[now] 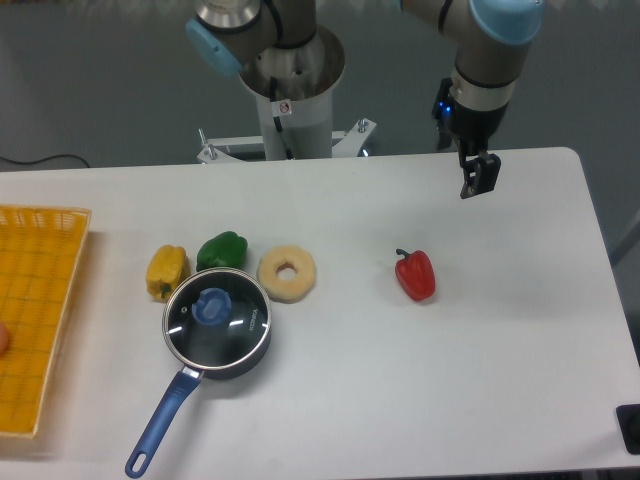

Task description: Open the lid

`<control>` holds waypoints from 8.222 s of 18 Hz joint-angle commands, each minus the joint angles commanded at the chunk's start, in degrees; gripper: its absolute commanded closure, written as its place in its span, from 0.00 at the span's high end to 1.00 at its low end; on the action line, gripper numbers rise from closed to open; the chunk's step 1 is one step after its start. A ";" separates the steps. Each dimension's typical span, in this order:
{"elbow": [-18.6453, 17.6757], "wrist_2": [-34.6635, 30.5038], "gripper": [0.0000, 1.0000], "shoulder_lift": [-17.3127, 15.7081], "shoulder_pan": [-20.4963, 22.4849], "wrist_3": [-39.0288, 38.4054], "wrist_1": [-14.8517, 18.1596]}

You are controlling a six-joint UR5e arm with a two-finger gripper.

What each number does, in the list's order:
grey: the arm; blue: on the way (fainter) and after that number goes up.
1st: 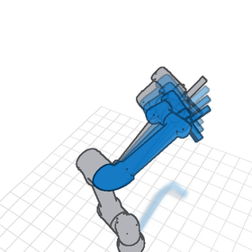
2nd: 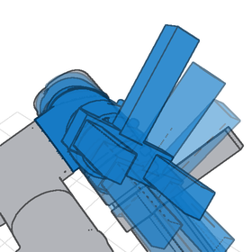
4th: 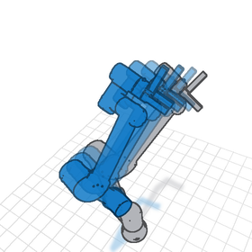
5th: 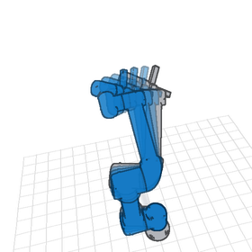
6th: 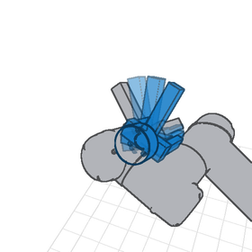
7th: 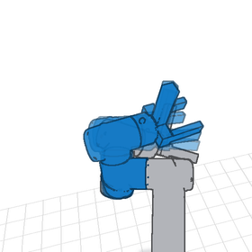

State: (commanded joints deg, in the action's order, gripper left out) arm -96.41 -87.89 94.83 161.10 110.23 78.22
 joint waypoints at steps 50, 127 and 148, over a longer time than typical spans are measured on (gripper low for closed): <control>3.42 -1.40 1.00 9.92 -32.43 -98.74 -12.57; 6.50 -2.37 1.00 19.07 -41.22 -80.61 -11.69; 6.33 -2.37 0.80 19.25 -41.22 -80.79 -11.43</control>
State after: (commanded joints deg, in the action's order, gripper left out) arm -90.09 -90.26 114.08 119.88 29.44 66.80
